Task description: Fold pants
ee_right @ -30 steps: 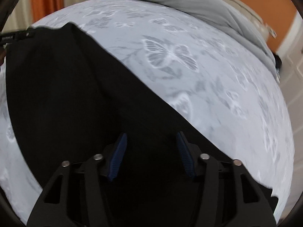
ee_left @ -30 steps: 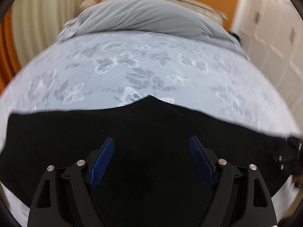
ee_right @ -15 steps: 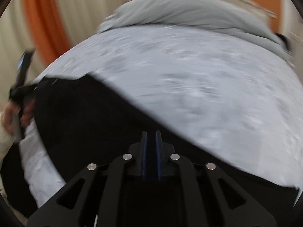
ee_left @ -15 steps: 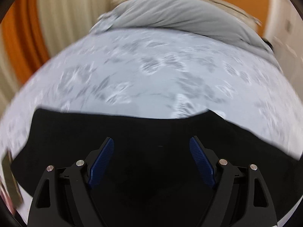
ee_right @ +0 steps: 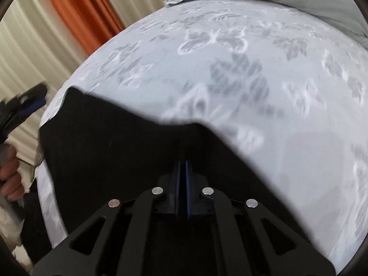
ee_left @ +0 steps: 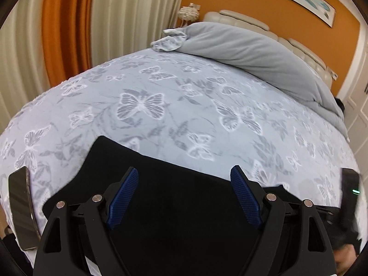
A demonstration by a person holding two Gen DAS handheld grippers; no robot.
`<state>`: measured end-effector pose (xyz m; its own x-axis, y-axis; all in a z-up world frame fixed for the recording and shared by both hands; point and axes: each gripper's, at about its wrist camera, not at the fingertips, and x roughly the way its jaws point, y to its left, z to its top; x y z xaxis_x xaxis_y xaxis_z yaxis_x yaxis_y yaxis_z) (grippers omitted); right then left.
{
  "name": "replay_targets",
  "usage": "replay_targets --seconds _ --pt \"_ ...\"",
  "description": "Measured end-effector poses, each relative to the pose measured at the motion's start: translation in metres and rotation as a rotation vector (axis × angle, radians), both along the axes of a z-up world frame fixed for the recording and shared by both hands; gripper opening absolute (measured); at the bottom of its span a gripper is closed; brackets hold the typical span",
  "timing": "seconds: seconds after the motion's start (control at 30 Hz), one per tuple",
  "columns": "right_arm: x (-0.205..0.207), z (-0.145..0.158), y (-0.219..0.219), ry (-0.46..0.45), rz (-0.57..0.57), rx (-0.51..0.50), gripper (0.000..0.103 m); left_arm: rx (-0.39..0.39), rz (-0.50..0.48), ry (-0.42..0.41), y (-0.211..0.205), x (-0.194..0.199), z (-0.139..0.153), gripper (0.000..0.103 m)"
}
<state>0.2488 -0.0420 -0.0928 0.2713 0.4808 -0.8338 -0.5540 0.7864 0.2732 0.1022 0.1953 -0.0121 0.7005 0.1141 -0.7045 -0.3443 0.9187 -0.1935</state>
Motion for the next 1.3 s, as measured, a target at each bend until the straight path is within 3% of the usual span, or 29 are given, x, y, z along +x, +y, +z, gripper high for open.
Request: replay_targets --seconds 0.1,0.17,0.3,0.33,0.37,0.4,0.43,0.47,0.53,0.6,0.63,0.7,0.73,0.83,0.93,1.1,1.2,1.3 --pt "0.034 0.016 -0.007 -0.085 -0.099 -0.036 0.000 -0.053 0.039 -0.010 0.016 0.000 0.001 0.080" --pt "0.045 0.018 -0.021 -0.030 -0.153 -0.008 0.003 -0.056 0.051 -0.007 0.021 0.003 0.001 0.080" --pt "0.010 0.034 -0.045 -0.017 -0.116 0.046 0.008 -0.039 0.054 0.017 0.029 0.005 0.001 0.080" --pt "0.001 0.033 -0.048 -0.011 -0.106 0.040 0.016 -0.054 0.063 0.015 0.033 0.001 0.002 0.080" --pt "-0.010 0.030 -0.050 0.004 -0.095 0.034 0.045 -0.067 0.069 0.012 0.036 -0.002 0.002 0.080" --pt "-0.020 0.027 -0.049 -0.006 -0.098 0.021 0.060 -0.083 0.077 0.009 0.038 -0.005 0.002 0.082" --pt "-0.032 0.024 -0.046 -0.025 -0.077 0.018 0.059 -0.089 0.080 0.011 0.040 -0.006 0.001 0.083" --pt "-0.038 0.021 -0.043 -0.022 -0.058 0.027 0.042 -0.092 0.084 0.015 0.040 -0.008 0.000 0.083" --pt "-0.043 0.013 -0.036 -0.022 -0.059 0.024 0.033 -0.078 0.086 0.024 0.037 -0.011 0.000 0.083" --pt "-0.025 -0.006 -0.034 -0.027 -0.136 -0.053 0.028 -0.074 0.072 0.025 0.032 -0.014 -0.001 0.083" --pt "-0.012 -0.007 -0.043 -0.018 -0.218 -0.037 0.019 -0.066 0.065 0.027 0.028 -0.014 -0.002 0.083" --pt "-0.009 0.014 -0.059 -0.048 -0.340 0.007 0.023 -0.026 0.044 0.053 0.021 -0.011 -0.008 0.084" --pt "-0.018 0.031 -0.064 -0.074 -0.341 0.040 0.023 0.022 0.031 0.102 0.019 -0.005 -0.014 0.084" --pt "-0.065 0.061 -0.058 -0.086 -0.217 0.076 0.025 0.087 0.034 0.197 0.038 -0.001 -0.019 0.084" --pt "-0.115 0.056 -0.037 -0.029 -0.096 0.108 0.033 0.084 0.111 0.118 0.083 -0.022 0.001 0.084" --pt "-0.173 0.022 0.073 -0.016 0.170 0.068 0.038 -0.027 0.172 0.050 0.151 -0.062 0.015 0.084" --pt "-0.171 0.026 0.129 0.018 0.216 0.170 0.037 -0.132 0.218 0.003 0.174 -0.080 0.017 0.084" --pt "-0.142 0.022 0.166 0.083 0.205 0.233 0.037 -0.173 0.192 -0.034 0.176 -0.085 0.020 0.085"
